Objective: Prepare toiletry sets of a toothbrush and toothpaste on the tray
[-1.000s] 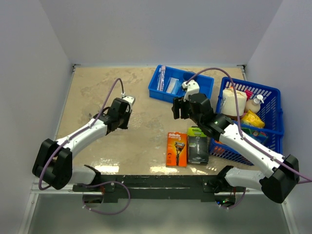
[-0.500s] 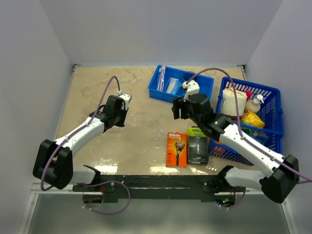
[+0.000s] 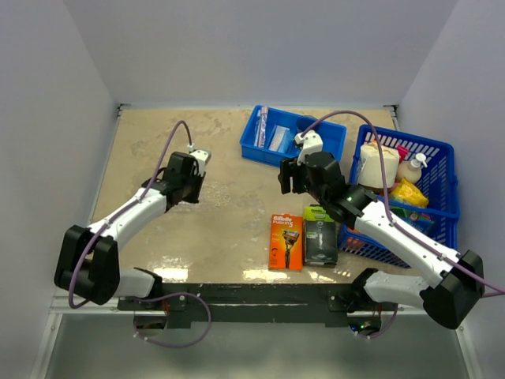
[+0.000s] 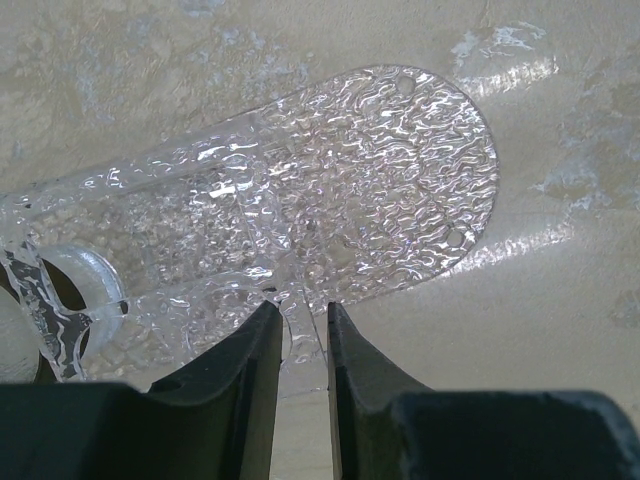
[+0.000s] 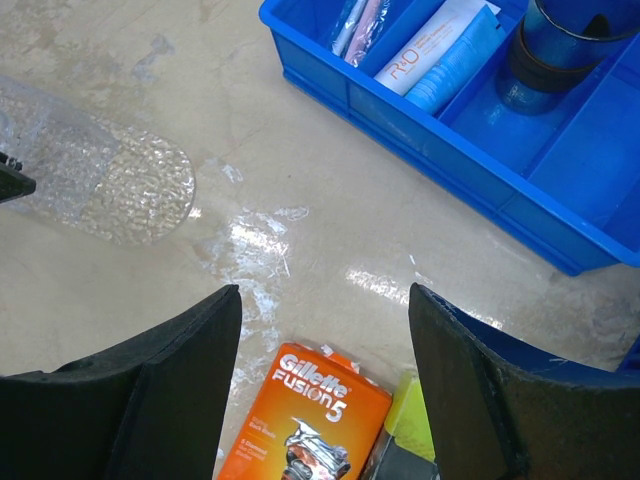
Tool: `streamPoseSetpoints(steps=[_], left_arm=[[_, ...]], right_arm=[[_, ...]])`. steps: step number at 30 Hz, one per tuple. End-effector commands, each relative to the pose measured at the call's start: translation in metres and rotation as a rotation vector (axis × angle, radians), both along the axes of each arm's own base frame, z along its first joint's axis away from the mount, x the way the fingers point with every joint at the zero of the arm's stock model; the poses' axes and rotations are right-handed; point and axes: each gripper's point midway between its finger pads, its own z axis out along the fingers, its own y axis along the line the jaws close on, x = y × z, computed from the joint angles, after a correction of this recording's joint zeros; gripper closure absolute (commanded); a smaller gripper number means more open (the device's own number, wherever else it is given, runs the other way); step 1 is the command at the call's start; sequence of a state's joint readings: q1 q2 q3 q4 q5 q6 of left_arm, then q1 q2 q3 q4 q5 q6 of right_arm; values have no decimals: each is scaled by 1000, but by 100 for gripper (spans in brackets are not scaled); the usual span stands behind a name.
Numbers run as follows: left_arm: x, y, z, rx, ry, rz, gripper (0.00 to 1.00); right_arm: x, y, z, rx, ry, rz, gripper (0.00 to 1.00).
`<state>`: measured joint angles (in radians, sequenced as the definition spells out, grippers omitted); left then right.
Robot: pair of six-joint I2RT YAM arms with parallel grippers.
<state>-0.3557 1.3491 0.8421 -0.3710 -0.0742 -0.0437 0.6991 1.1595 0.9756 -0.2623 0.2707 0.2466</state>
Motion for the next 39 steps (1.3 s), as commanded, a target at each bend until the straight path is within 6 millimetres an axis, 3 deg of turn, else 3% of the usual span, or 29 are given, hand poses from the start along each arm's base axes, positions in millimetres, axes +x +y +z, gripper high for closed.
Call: streamPoseSetpoints(steps=[1, 23, 33, 39], left_arm=[[19, 0, 18, -1, -73, -6, 100], [20, 14, 13, 23, -57, 66, 100], [20, 10, 15, 2, -61, 50, 100], [21, 9, 21, -8, -79, 48, 83]], right_arm=[[3, 0, 7, 30, -21, -12, 30], [2, 0, 7, 33, -19, -11, 30], [2, 1, 7, 36, -17, -8, 29], [2, 1, 7, 37, -17, -12, 27]])
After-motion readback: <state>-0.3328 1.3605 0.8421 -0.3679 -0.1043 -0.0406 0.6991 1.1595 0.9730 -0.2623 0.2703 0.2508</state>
